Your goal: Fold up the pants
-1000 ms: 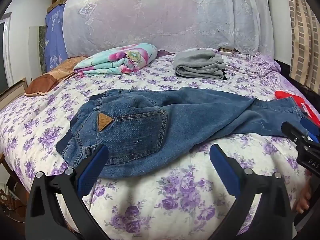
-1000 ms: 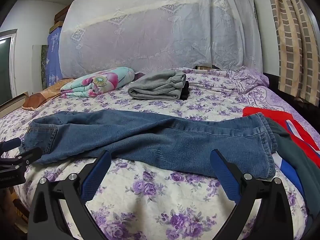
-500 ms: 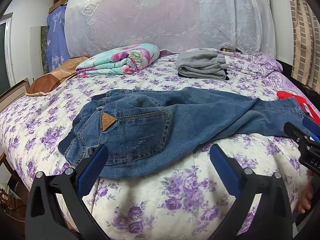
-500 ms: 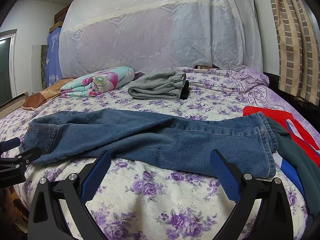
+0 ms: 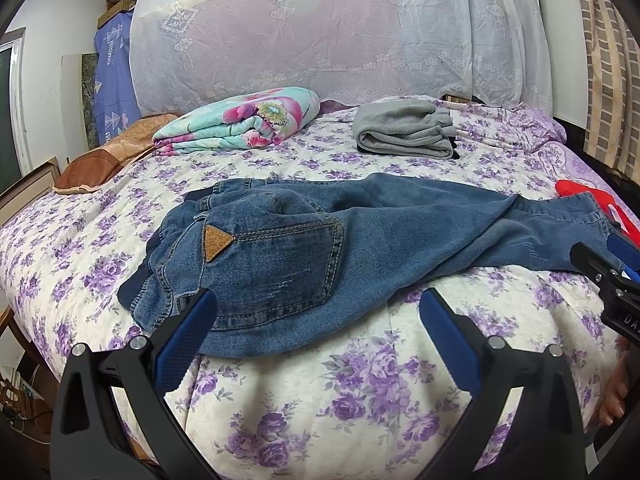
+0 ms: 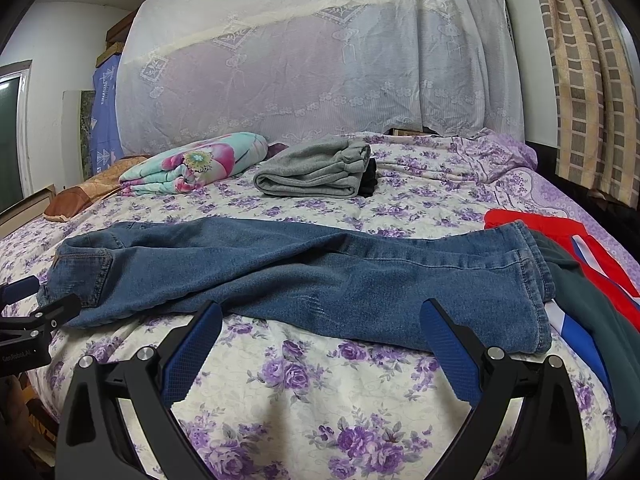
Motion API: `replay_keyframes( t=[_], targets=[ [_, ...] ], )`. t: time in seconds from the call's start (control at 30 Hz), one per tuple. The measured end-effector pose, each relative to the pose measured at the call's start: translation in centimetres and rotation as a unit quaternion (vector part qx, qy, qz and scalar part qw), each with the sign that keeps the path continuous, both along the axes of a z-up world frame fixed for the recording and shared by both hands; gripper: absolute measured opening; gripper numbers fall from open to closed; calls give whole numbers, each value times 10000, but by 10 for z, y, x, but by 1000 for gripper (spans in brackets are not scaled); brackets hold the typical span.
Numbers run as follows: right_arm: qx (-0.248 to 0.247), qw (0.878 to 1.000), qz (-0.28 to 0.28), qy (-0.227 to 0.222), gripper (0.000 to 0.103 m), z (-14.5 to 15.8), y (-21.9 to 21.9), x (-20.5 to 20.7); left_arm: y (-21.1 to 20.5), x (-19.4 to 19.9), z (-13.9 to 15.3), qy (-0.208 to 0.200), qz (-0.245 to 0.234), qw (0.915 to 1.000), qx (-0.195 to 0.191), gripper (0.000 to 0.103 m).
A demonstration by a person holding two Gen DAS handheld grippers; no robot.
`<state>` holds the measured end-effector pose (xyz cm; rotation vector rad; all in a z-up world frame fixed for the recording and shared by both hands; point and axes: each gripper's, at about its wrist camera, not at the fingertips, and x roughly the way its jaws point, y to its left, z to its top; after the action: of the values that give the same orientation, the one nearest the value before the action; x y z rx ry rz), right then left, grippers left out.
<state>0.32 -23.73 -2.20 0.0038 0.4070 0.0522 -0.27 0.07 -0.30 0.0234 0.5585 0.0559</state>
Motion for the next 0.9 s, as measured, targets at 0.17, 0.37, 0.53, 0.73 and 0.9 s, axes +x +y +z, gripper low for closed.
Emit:
replay_keyframes(
  t=[0.17,0.37,0.53,0.73,0.9],
  targets=[
    [-8,10000,-12,-8,100,-1,0,0,6,1,-3,40,39,10000,-45,99],
    [33,10000,-23,28,100,-2,-2,1,11,3,-7,90,108,9999,-47,99],
    [61,10000,-32,36,100,-2,-2,2,11,3,-7,90,115,9999,-51,99],
    [69,10000,-31,40,100,-1,-3,2,12,3,-7,90,113,9999,-55,99],
    [71,10000,-26,45,100,-1,-3,2,12,2,-7,88,110,9999,-52,99]
  ],
)
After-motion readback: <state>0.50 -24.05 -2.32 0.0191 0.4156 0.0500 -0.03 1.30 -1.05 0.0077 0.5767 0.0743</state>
